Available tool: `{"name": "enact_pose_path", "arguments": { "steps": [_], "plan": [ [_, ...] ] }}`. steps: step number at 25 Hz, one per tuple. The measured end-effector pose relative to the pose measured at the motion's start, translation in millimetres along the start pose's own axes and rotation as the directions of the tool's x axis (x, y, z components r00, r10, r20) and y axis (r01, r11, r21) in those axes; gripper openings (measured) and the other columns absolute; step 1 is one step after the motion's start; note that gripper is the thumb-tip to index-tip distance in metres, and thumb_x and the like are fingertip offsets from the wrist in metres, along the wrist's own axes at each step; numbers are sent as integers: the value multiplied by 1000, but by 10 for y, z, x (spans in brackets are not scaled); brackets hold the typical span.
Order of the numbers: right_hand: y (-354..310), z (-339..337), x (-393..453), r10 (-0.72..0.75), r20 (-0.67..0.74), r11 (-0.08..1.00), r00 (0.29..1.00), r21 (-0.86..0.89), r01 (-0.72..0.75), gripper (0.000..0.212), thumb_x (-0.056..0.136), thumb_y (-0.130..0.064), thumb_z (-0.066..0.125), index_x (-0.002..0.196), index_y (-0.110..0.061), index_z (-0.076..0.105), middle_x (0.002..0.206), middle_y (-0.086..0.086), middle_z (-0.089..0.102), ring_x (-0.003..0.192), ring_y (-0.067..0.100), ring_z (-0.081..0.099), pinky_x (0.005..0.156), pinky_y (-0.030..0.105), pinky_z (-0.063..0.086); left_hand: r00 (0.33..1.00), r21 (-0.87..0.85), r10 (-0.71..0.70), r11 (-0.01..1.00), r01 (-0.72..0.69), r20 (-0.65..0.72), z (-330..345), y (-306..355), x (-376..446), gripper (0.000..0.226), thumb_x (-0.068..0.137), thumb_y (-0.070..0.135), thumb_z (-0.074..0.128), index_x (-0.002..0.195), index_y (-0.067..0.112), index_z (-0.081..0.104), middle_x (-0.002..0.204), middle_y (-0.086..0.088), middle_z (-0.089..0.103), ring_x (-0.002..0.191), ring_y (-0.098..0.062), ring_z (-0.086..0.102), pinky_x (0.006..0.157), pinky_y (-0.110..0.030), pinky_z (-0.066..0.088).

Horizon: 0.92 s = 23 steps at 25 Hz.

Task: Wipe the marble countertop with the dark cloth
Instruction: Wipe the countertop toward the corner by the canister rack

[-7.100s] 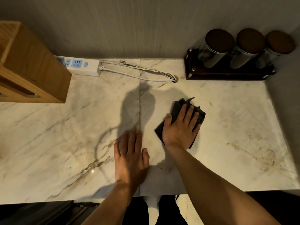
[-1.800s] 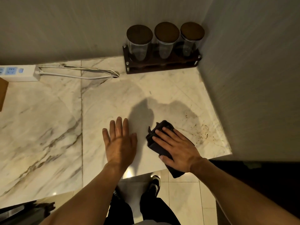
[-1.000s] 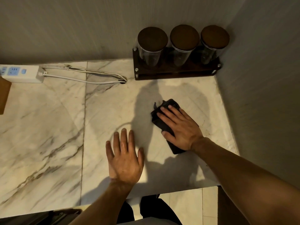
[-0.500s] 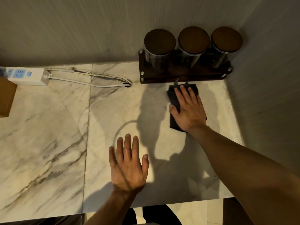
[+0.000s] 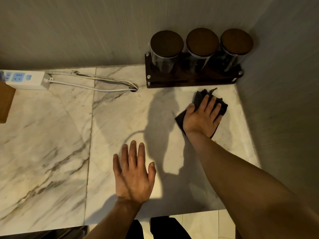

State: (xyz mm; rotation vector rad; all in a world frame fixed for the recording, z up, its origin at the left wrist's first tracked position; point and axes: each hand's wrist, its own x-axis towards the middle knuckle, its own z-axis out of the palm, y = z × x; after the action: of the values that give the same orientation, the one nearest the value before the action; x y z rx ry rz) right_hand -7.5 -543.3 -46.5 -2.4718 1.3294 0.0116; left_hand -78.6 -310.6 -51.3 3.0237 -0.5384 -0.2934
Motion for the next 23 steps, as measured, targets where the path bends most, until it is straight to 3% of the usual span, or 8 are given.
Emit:
{"name": "enact_pose_path", "arguments": {
  "steps": [6,15,19,23],
  "plan": [
    [154,-17,-311,57,-5,998,998,1,-57,63,98,-45,18,153,-18,1,162,6,-4,147,25,-8,118,46,-4,1000,18,17,1000,-17,-6,-34,17,-16,68,91,49,31,149,14,27,156,-13,28,144,-34,20,115,-56,16],
    [511,20,-1005,44,3,999,999,-24,-44,63,98,-48,17,152,-21,-1,162,3,-4,147,22,-8,118,45,-5,999,-40,28,999,-29,-15,-36,1,-38,66,95,52,16,152,18,15,161,-9,12,148,-29,1,118,-53,3],
    [698,42,-1342,2,0,999,1000,-34,-2,66,97,-50,17,153,-22,-1,162,2,-2,147,22,-8,118,46,-4,1000,-38,28,999,-28,-9,-22,-12,-41,66,95,53,12,152,20,6,162,-8,3,147,-29,-6,118,-52,-3],
    [924,25,-1602,-137,-9,990,991,-45,136,66,95,-52,19,153,-22,6,161,2,5,148,21,-3,119,45,-1,999,-11,40,999,-40,-1,11,-25,-35,67,95,52,9,152,19,0,162,-9,-2,147,-30,-8,117,-52,-2]
  ]
}}
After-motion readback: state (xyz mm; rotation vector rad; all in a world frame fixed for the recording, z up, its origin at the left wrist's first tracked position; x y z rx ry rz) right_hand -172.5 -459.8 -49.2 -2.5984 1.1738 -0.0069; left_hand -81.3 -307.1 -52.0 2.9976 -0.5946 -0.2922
